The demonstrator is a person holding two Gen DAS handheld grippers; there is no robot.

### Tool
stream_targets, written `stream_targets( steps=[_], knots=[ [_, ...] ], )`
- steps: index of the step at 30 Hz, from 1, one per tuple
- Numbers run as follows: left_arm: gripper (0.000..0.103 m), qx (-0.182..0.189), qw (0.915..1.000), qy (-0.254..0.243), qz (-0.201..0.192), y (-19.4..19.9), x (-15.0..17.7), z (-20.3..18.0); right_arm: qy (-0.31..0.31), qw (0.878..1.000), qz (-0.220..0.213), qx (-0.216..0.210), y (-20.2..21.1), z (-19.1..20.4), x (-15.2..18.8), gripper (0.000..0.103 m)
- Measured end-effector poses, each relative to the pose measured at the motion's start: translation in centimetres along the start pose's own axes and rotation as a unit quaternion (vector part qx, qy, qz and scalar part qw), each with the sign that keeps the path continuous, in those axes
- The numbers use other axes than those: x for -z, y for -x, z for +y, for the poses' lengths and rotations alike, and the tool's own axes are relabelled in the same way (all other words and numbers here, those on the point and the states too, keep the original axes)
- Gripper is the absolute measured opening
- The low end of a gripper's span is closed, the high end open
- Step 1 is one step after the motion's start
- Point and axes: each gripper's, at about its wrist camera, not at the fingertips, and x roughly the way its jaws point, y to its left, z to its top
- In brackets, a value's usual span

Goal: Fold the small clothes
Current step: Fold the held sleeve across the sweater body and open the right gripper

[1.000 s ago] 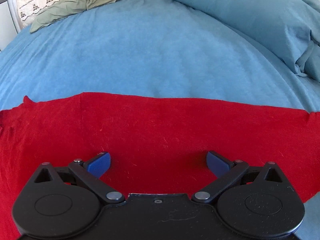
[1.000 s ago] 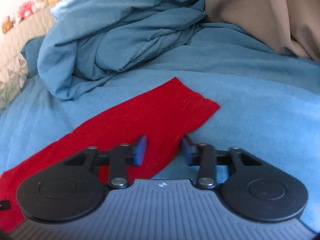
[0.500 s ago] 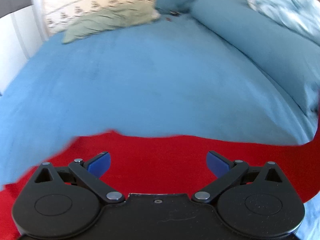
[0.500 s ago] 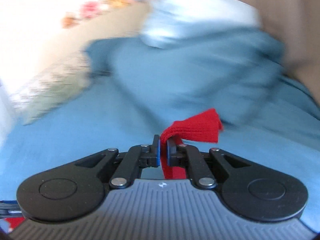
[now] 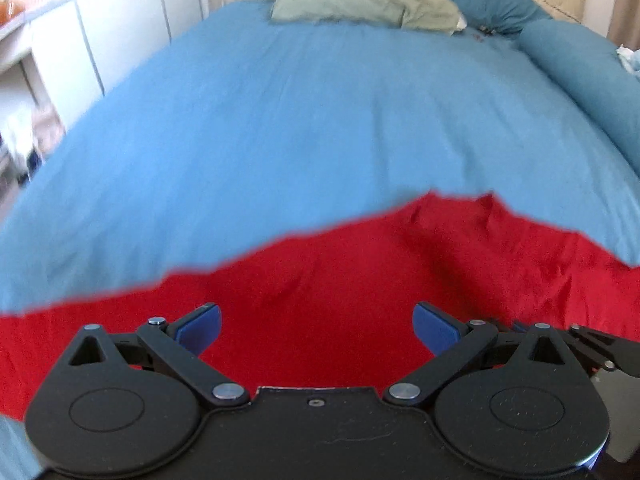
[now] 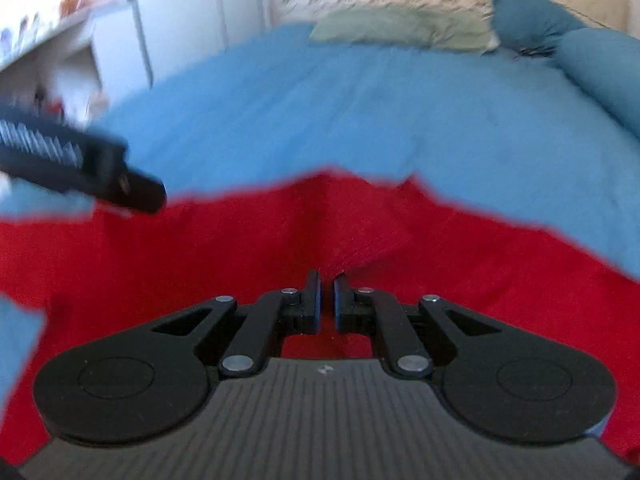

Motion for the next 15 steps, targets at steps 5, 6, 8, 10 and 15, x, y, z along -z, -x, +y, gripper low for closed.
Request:
stream_targets(
  steps=[5,6,8,10,15],
  knots=[
    [0.102,0.063,0.9972,0.035,0.019,-1.8,2.6,1.1,0.046,0.999,-0.004,0.006,-0.2,2.1,2.6,0.043],
    [0.101,0.076,0.9960,0.043,0.022,-2.1,2.8,1.0,0.057,0.998,-0.003,0.002,0.1,2.1,2.8,0.056],
    [0.100,0.100,0.9930,0.056,0.027,-2.2,3.6,0.6,0.074,0.997,-0.004,0.010,1.0,2.2,3.1,0.074],
    [0.097,0.121,0.9902,0.063,0.032,-2.4,3.5,-0.3,0.078,0.997,-0.014,0.022,2.1,1.4,3.0,0.088],
    [0.092,0.144,0.9876,0.053,0.036,-3.8,2.5,-4.3,0.047,0.998,-0.011,0.050,5.6,-2.9,3.1,0.092]
  ],
)
